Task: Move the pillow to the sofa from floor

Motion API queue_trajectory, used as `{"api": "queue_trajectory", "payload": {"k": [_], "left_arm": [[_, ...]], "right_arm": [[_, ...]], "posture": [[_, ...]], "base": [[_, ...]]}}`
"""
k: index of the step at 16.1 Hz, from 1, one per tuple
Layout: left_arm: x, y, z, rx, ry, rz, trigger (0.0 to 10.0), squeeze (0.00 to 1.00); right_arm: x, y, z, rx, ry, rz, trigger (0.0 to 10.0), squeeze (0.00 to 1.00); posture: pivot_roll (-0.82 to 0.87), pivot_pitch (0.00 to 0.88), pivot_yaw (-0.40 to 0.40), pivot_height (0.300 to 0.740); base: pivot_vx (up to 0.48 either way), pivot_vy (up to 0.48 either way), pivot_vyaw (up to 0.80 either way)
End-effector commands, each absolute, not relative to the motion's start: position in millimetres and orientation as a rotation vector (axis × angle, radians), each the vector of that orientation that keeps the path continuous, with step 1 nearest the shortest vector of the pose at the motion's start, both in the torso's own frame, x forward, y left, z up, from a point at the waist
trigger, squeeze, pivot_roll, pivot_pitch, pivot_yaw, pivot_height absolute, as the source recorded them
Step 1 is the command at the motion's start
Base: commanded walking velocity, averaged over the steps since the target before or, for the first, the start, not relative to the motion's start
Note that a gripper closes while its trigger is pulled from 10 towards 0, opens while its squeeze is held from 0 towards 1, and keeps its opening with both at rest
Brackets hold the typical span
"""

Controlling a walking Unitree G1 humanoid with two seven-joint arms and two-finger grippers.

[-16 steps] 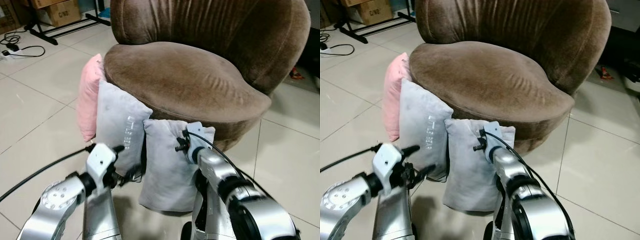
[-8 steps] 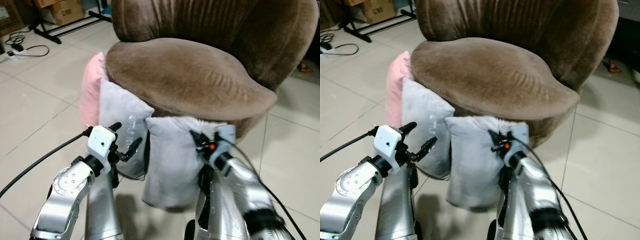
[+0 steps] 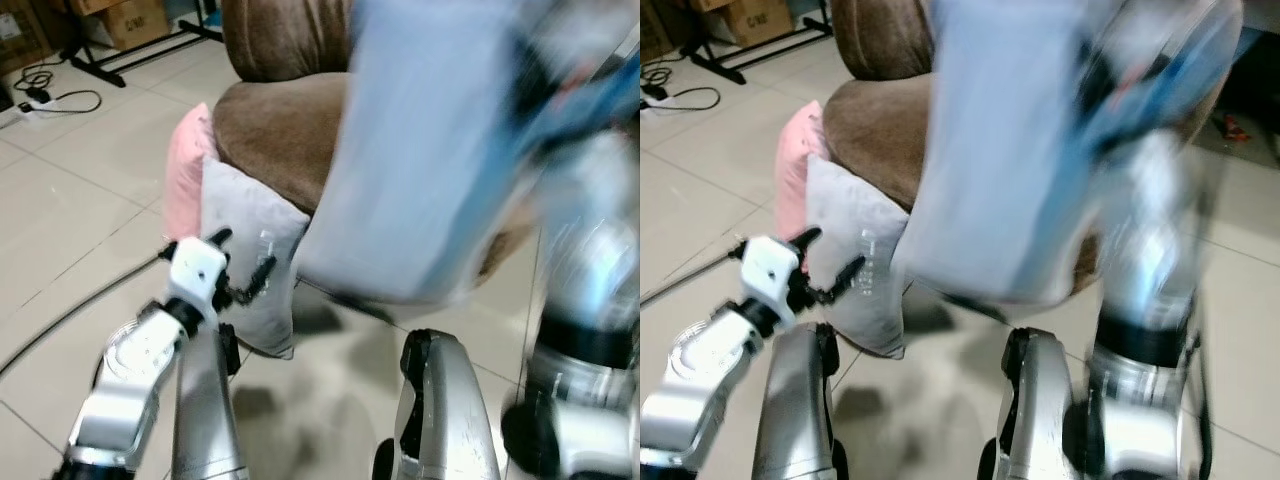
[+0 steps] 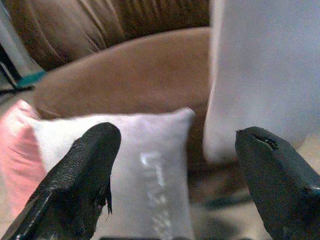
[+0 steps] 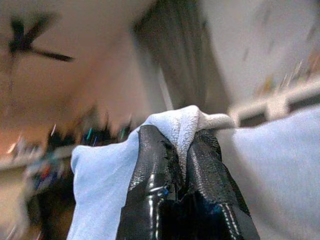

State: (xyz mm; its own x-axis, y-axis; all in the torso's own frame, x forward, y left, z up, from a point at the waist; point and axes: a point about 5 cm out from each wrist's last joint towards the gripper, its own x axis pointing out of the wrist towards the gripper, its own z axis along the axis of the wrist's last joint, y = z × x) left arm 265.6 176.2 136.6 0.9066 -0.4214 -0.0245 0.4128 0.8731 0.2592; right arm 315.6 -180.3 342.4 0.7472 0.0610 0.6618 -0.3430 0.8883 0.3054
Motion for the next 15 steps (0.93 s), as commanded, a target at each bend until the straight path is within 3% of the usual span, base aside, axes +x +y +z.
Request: {"api": "queue_trajectory", "payload": {"k": [1, 3, 6, 15], "left_arm": [[266.8, 179.4, 146.7, 0.288, -0.072, -0.416, 10.0, 0.0], [267.1, 180.1, 156.6, 0.29, -0.105, -0.405, 10.0, 0.0], [263.9, 179.0, 158.1, 0.294, -0.118, -0.396, 10.0, 0.0], [262.4, 179.2, 153.2, 0.305, -0.09, -0.38, 10.0, 0.0]], "right_arm": [[312.0, -189.4, 344.4, 0.432, -0.724, 0.157, 10.0, 0.0], [318.6, -185.4, 325.8, 0.382, -0.65, 0.106, 10.0, 0.0], [326.8, -169.1, 244.2, 0.409, -0.375, -0.029, 10.0, 0.0], [313.4, -150.0, 202.8, 0.364, -0.218, 0.008, 10.0, 0.0]], "posture": [[0.03, 0.0, -0.034, 0.378], [0.04, 0.0, -0.047, 0.382], [0.06, 0.0, -0.066, 0.417], [0.04, 0.0, -0.048, 0.497]], "base": [[0.0, 0.0, 0.0], [0.0, 0.0, 0.0], [0.0, 0.0, 0.0], [0.0, 0.0, 0.0]]}}
